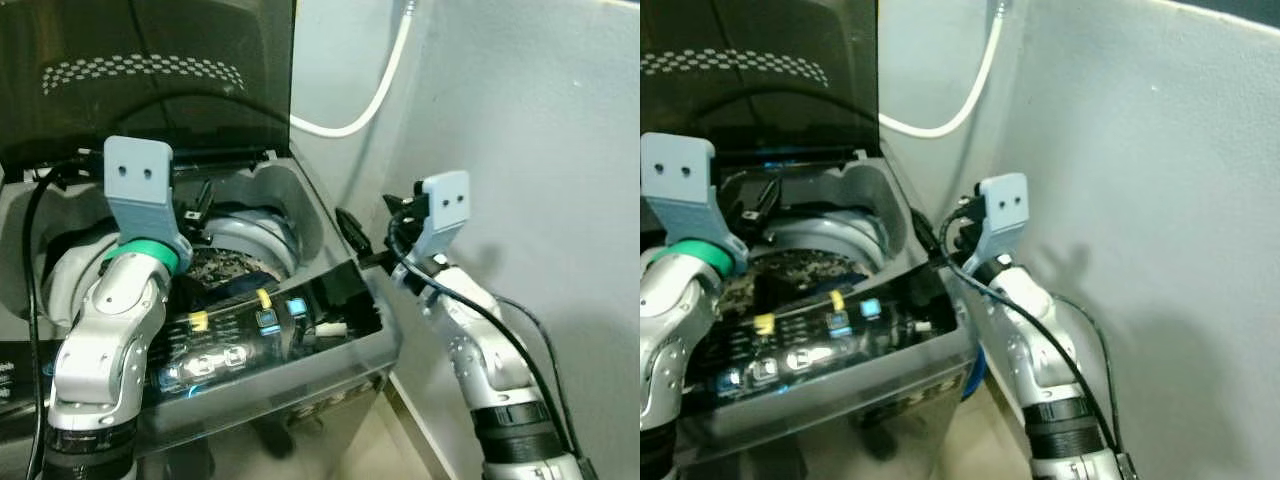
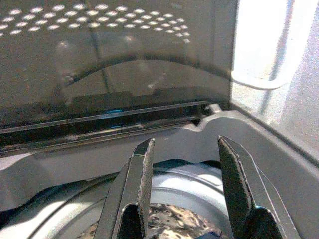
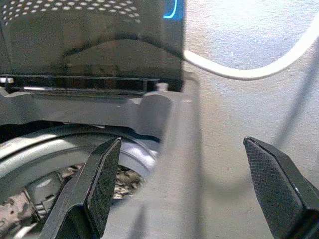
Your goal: Clothes washing
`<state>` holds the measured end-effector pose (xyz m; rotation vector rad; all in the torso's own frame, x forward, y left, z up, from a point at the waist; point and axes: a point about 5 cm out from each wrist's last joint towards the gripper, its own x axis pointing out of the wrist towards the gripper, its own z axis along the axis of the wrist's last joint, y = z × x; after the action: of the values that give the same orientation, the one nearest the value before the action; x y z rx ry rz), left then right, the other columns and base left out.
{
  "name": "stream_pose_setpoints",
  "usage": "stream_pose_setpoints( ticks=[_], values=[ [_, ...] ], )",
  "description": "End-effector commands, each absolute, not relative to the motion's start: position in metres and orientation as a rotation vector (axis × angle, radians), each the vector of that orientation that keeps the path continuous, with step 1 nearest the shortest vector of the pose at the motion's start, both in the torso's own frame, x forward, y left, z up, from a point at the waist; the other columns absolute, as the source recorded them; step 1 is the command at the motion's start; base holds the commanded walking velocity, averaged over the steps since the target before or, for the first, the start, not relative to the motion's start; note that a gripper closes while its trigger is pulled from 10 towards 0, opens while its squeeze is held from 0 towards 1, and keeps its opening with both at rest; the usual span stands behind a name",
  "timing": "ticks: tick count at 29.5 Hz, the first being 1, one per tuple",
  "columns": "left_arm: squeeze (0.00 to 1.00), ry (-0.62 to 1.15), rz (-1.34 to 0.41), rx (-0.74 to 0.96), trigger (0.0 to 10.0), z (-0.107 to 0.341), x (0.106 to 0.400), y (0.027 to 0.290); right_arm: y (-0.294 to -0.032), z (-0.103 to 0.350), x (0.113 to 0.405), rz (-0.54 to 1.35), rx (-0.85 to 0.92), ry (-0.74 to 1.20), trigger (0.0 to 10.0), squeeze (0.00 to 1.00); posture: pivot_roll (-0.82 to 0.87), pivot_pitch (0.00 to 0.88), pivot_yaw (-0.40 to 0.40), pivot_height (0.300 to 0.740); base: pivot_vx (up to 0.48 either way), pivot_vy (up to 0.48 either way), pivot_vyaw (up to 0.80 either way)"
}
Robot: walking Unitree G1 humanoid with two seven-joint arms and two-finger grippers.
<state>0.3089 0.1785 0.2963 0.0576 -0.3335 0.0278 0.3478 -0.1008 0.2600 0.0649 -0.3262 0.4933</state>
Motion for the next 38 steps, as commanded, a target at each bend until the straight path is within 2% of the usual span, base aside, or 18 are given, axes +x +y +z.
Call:
stream_pose_setpoints(
  ticks=[1, 8, 11, 12, 22, 38],
  values=[
    [0.0, -0.333, 0.009, 0.065, 10.0, 0.295, 0.307, 0.172, -0.108, 0.259, 0.349, 0.465, 0.058, -0.323, 10.0, 0.0, 0.03, 0.071, -0.036, 0.74, 0.0, -0.416, 0.0],
    [0.0, -0.337, 0.012, 0.06, 10.0, 0.295, 0.306, 0.171, -0.108, 0.256, 0.349, 0.454, 0.053, -0.326, 10.0, 0.0, 0.03, 0.064, -0.03, 0.74, 0.0, -0.416, 0.0],
    [0.0, -0.335, 0.0, -0.031, 10.0, 0.297, 0.306, 0.172, -0.108, 0.256, 0.349, 0.451, 0.053, -0.327, 10.0, 0.0, 0.03, 0.062, -0.029, 0.74, 0.0, -0.2, 0.0],
    [0.0, -0.341, -0.009, -0.1, 10.0, 0.299, 0.306, 0.174, -0.109, 0.255, 0.349, 0.447, 0.055, -0.327, 10.0, 0.0, 0.03, 0.061, -0.029, 0.74, 0.0, 0.48, 0.0],
    [0.0, -0.35, -0.014, -0.07, 10.0, 0.3, 0.304, 0.175, -0.107, 0.253, 0.349, 0.446, 0.063, -0.324, 10.0, 0.0, 0.04, 0.057, -0.022, 0.74, 0.0, 0.48, 0.0],
    [0.0, -0.309, -0.023, 0.026, 10.0, 0.294, 0.307, 0.175, -0.103, 0.246, 0.348, 0.442, 0.112, -0.303, 10.0, 0.0, 0.06, 0.066, -0.005, 0.74, 0.0, 0.0, 0.0]
  ],
)
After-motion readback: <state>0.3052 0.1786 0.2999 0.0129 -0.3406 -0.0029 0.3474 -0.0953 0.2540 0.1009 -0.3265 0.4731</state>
